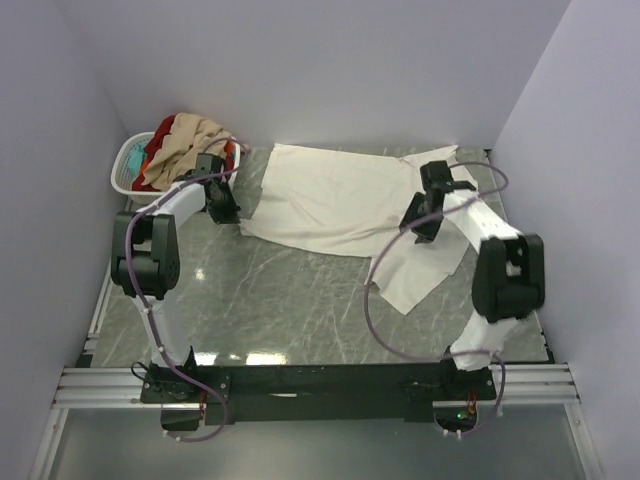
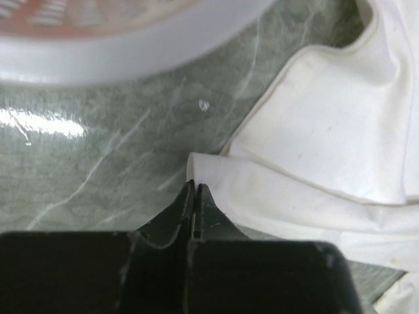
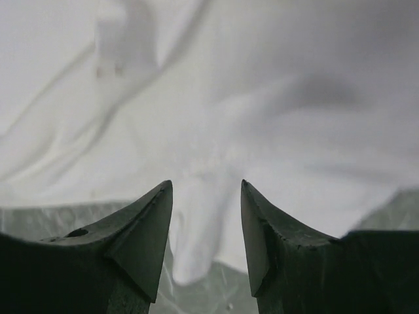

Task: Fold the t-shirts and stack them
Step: Fold the tshirt

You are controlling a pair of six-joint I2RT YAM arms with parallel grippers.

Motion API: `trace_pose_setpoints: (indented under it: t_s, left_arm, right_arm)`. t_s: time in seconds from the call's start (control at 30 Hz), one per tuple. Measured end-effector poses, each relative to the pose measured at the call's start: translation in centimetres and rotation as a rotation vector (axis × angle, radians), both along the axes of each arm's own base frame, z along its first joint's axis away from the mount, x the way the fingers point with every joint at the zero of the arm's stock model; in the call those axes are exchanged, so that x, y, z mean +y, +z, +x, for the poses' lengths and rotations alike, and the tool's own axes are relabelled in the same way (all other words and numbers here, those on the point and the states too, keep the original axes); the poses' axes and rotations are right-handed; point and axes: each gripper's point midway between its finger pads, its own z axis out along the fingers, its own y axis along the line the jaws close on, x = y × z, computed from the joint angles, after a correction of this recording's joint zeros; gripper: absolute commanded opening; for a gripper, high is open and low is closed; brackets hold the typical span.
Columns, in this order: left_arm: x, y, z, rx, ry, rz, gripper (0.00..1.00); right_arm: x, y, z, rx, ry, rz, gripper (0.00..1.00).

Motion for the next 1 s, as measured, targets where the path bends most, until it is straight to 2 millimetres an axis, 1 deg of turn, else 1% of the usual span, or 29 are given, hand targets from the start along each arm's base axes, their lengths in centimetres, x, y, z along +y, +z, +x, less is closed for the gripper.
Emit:
trace_pose_setpoints:
  t_s: [0.07,0.1,0.17,0.23,0.3,0.4,0.43,0.5,0.57,0.77,0.87,1.0]
  left_arm:
    - [-0.1,0.3,-0.5,-0.003,-0.011,-0.006,0.00]
    - [-0.2,0.5,-0.7,-0.006,-0.017,-0.009,0.00]
    - [-0.2,0.9,-1.0,-0.014,-0.032,-0.009,0.00]
    - [-0.2,1.2,-1.3,-0.019,-0.045,-0.007,0.00]
    - [-0.2,1.4,-1.6,-0.023,-0.054,-0.003,0.00]
    - [-0.2,1.4,-2.2,-0.022,-0.062,-0.008,0.00]
    - [-0.3,1.4,-2.5,-0.019,-0.064,-0.011,0.00]
    - [-0.3,1.3,-3.1,-0.013,-0.067,-0.017,0.00]
    - [-0.4,1.3,-3.5,-0.009,-0.070,-0.023,0.00]
    - [-0.7,1.4,-3.7,-0.013,-0.078,-0.037,0.00]
    - [-0.7,1.5,-3.6,-0.017,-0.078,-0.038,0.00]
    - [-0.7,1.5,-3.6,-0.020,-0.079,-0.039,0.01]
  right_arm:
    - [0.3,1.9,-2.5,-0.053,-0.002,0.000,0.53]
    - [0.5,2.5,-3.7,-0.073,0.000,0.002,0.53]
    - [1.0,2.8,-6.1,-0.094,-0.001,0.006,0.53]
    - [1.3,1.6,-8.7,-0.075,-0.003,0.008,0.53]
    - [1.5,-0.3,-11.4,-0.021,-0.012,0.008,0.52]
    - [1.3,-2.9,-14.3,0.058,-0.041,0.005,0.51]
    - [1.3,-3.4,-15.0,0.075,-0.049,0.004,0.51]
    - [1.3,-4.1,-16.0,0.100,-0.064,0.002,0.50]
    - [1.6,-4.5,-16.5,0.113,-0.066,0.003,0.50]
    - [2.5,-5.1,-17.1,0.116,-0.060,0.008,0.49]
    - [2.5,-5.6,-17.8,0.134,-0.064,0.004,0.47]
    - [2.5,-5.6,-17.8,0.131,-0.078,-0.001,0.47]
